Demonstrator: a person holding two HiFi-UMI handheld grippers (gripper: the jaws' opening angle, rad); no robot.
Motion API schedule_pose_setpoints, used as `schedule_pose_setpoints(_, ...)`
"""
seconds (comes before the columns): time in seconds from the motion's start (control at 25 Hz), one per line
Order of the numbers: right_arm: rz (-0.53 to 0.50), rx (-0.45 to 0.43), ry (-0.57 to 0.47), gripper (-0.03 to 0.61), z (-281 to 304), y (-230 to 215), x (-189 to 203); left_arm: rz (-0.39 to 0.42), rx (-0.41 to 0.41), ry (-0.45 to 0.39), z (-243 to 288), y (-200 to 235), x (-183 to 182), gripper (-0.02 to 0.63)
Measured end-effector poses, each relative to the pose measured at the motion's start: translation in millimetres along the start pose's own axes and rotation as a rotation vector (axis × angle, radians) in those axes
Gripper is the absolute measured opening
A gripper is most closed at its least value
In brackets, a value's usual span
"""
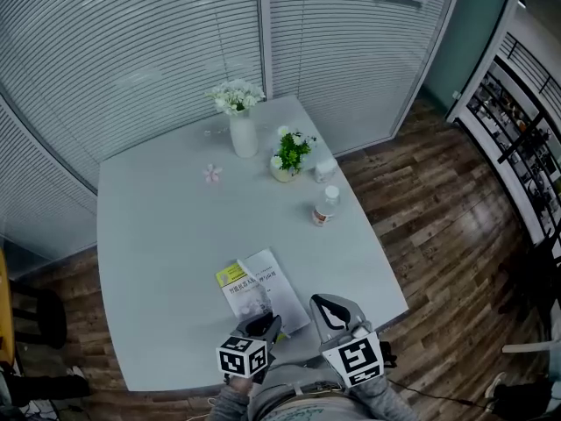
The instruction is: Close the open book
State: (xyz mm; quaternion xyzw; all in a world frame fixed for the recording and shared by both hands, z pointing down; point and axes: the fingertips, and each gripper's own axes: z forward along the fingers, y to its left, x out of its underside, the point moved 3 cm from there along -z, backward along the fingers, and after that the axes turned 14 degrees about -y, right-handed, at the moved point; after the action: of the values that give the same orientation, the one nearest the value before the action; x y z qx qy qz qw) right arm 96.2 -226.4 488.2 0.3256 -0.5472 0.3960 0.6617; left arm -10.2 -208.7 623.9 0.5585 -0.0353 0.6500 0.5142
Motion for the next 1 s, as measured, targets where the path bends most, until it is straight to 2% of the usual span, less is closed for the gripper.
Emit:
schedule_pose_setpoints(0.12, -0.007, -0.013, -0.006, 0.003, -0.3, 0.3, 0.5, -0.033, 0.061, -0.091, 7.4, -15.2, -13.2, 0.095)
schedule_pose_setpoints(0.24, -0.014, -0.021, -0.009, 0.002, -2.7, 0.4, 5.9, -0.003, 0.082, -0.147, 5.8, -24.0, -25.7, 0.096)
schedule_pose_setpoints(0.48, -0.017, -0.054, -0.016, 0.003, 8.7, 11.1, 3.7, 0.027, 0.092, -0.149, 5.2, -25.7, -33.5, 0.095)
schedule_pose_setpoints(0.84, -0.021, -0.080, 0.003, 0.003, 19.8, 25.8, 6.9, 0.041, 0.038, -0.152, -13.6, -8.6, -38.9, 0.094)
schedule_pose_setpoints(1.0, -0.010, -0.100, 0.023, 0.003, 23.5, 34.6, 11.5, 0.048, 0.024, -0.175, -23.5, -6.5, -46.2, 0.037)
